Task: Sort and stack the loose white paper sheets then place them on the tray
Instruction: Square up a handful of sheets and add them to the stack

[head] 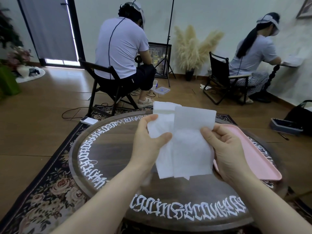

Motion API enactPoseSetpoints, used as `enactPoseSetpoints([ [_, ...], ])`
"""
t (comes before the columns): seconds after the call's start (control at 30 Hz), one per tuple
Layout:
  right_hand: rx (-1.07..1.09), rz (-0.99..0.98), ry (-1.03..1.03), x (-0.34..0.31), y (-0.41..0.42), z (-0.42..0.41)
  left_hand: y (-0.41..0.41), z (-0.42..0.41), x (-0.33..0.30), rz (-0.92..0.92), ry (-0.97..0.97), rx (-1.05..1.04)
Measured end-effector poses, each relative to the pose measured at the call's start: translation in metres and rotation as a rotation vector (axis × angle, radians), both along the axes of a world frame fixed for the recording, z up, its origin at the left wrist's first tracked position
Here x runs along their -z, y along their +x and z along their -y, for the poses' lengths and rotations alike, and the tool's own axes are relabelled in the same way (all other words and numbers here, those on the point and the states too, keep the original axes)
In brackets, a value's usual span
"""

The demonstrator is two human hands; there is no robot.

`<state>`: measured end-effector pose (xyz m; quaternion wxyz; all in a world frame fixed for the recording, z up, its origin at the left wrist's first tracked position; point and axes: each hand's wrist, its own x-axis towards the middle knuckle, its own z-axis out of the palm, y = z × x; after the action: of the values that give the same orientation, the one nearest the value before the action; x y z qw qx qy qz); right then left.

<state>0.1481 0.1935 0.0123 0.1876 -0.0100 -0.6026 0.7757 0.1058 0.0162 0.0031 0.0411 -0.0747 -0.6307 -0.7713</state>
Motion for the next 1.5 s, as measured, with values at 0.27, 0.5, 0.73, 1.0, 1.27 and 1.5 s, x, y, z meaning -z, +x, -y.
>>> enactPoseSetpoints([
  [0.27,-0.096,0.099,0.045,0.002,0.004,0.001,0.004,-0.006,-0.001,0.027,-0.024,0.038],
  [0.5,-0.176,0.174,0.083,0.0,0.008,0.003,0.005,-0.009,-0.004,0.085,-0.02,0.045],
  [0.73,-0.052,0.153,0.083,0.0,0.007,0.004,0.013,-0.009,-0.012,0.249,0.222,0.208],
  [1.0,-0.057,0.109,0.133,-0.004,0.009,0.011,0.017,-0.009,-0.012,0.33,0.318,0.272],
  [1.27,-0.051,0.113,0.202,-0.003,0.008,0.015,0.02,-0.005,-0.016,0.417,0.383,0.366],
  [1.5,-0.036,0.103,0.207,-0.003,0.009,0.016,0.019,-0.007,-0.012,0.315,0.348,0.42],
])
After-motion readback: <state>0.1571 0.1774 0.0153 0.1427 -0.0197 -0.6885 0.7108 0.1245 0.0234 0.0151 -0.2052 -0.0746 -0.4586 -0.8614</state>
